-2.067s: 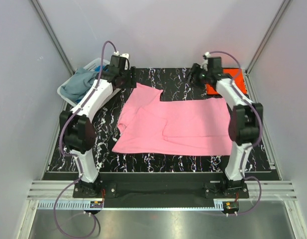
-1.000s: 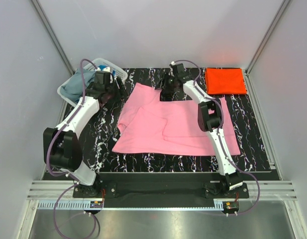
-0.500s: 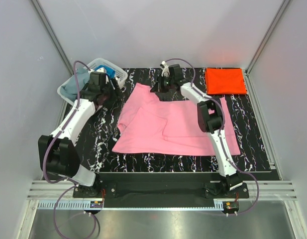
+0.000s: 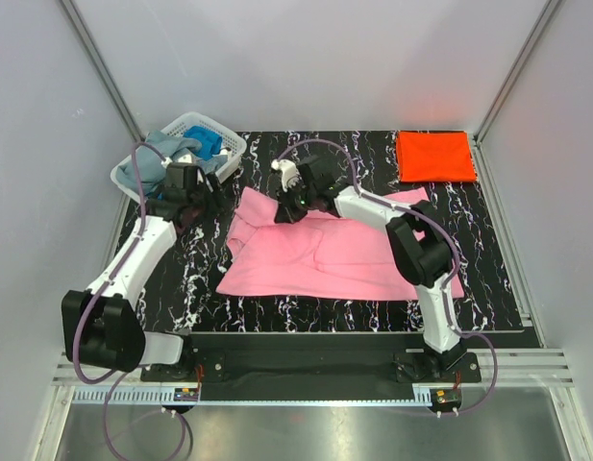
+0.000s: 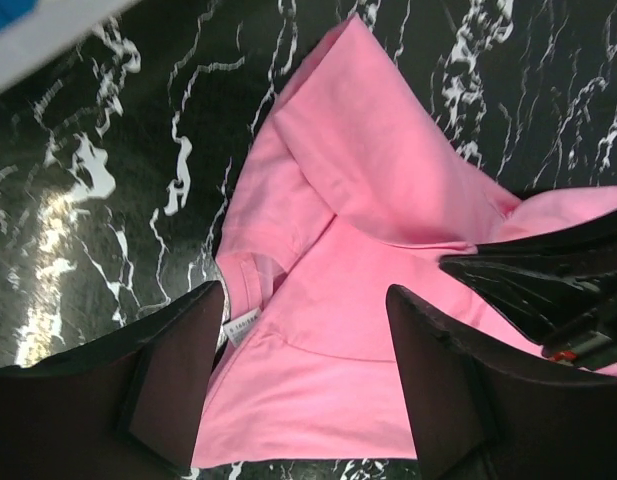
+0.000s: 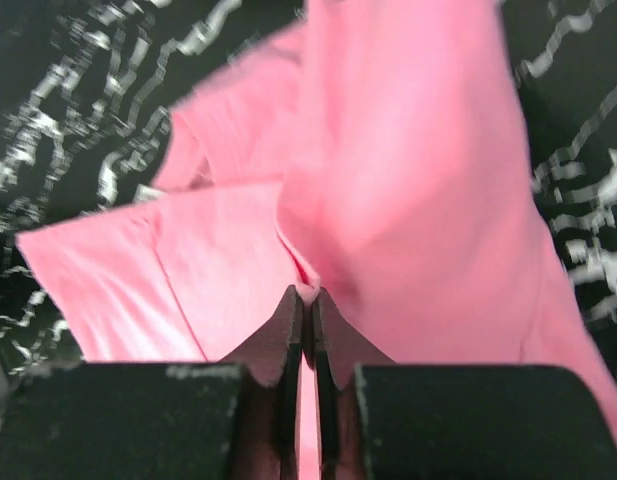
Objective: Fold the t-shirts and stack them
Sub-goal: Fold the tshirt
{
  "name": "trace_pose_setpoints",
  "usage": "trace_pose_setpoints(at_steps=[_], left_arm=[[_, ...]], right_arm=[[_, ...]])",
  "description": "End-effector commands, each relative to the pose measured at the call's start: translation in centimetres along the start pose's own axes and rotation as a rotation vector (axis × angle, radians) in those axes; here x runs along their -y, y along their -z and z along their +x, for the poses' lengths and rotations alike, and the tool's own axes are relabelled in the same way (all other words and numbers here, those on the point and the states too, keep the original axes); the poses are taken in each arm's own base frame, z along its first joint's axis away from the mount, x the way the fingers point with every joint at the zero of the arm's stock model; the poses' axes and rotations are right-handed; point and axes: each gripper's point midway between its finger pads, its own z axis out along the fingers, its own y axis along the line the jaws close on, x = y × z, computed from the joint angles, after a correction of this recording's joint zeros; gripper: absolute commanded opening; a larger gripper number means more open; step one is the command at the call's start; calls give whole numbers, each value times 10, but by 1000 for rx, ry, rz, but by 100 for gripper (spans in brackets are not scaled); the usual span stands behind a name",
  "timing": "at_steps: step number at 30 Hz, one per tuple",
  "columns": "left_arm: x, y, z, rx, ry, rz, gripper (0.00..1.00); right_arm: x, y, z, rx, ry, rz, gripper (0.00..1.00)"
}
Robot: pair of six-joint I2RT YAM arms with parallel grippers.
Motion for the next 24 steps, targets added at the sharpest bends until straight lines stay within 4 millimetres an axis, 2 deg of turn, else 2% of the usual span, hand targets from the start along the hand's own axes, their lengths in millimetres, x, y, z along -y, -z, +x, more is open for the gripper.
trace_pose_setpoints(at_steps=[1, 2, 4, 5, 6, 9, 10, 12, 13, 14, 15, 16, 17, 19, 20, 24], left_arm=[[8, -5, 8, 2, 49, 74, 72], [8, -9, 10, 3, 52, 80, 72], [6, -18, 21, -18, 52, 93, 69], [9, -21, 17, 8, 38, 115, 68], [5, -26, 24, 3, 32, 113, 67], [9, -35, 21, 19, -7, 153, 66], [13, -39, 21, 12, -21, 173, 66], [24, -43, 14, 13, -49, 215, 65], [20, -52, 17, -8, -60, 195, 65], [14, -57, 15, -9, -62, 160, 65], [16, -61, 8, -4, -69, 152, 64], [10, -73, 12, -34, -75, 131, 63], [9, -78, 13, -50, -78, 123, 63], [11, -89, 11, -64, -96, 128, 60], [15, -93, 7, -45, -104, 149, 59], [23, -107, 6, -46, -159, 203, 57]], right_arm=[[12, 37, -25, 88, 95, 132, 10], [13, 38, -12, 66, 91, 137, 12], [11, 45, -8, 54, 87, 145, 27], [9, 47, -1, 41, 71, 147, 31], [8, 50, 0, 46, 65, 148, 32], [0, 65, -7, 81, 26, 158, 34], [-3, 77, -18, 112, 23, 174, 36], [2, 90, -20, 118, -89, 237, 37], [10, 104, -29, 147, -169, 275, 38], [25, 113, -29, 154, -222, 357, 38], [34, 122, -22, 136, -279, 402, 38], [42, 134, -22, 156, -359, 440, 38], [61, 151, -19, 172, -424, 492, 40], [80, 175, -12, 188, -526, 529, 40], [99, 194, -11, 219, -598, 556, 40], [119, 224, -5, 232, -637, 601, 40]])
